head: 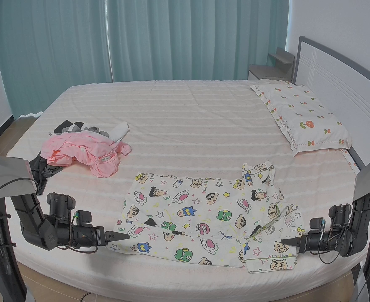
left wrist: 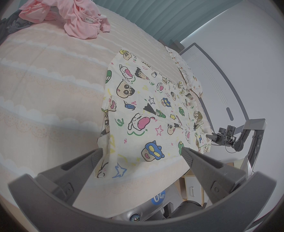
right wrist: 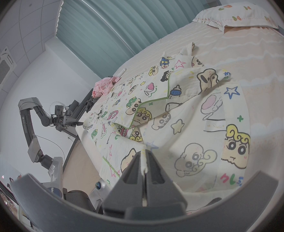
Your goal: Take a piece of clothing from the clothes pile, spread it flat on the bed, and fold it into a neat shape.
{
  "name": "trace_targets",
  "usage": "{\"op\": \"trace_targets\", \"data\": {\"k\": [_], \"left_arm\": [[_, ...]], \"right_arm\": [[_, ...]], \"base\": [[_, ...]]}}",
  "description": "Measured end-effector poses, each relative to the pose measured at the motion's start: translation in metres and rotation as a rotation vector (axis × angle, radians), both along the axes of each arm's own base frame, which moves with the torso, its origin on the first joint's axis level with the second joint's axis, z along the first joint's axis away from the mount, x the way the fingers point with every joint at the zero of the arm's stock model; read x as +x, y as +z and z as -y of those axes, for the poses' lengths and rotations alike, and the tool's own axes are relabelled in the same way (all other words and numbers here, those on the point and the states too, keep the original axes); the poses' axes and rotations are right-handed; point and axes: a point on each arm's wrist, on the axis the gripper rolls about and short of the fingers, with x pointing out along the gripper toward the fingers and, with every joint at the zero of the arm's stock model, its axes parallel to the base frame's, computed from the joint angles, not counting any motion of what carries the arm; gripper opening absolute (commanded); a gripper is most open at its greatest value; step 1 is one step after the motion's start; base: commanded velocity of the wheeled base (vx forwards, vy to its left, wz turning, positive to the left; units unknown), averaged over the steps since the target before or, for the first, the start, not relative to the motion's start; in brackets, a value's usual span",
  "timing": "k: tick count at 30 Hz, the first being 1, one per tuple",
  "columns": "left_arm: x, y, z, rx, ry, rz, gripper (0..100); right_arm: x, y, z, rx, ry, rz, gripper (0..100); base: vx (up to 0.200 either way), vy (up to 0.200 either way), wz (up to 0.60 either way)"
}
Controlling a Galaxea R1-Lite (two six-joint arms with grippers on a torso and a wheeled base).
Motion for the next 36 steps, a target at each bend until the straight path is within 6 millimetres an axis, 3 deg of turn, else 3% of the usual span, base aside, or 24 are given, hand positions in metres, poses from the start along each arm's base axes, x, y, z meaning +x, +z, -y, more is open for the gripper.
{"op": "trace_targets", "data": {"k": [19,36], "left_arm": [[0.001,0.000,0.000,0.002,0.002,0.042,100],[0.006,0.004,0.000,-0.086,0.079,0.039,100]], "right_arm": [[0.007,0.019,0.002,0.025,-0.024,0.092,0],[0.038,0.028,-0.002,0.041,-0.054,0.127,0]], "base": [[0.000,0.000,0.00],[0.000,0.000,0.00]]}}
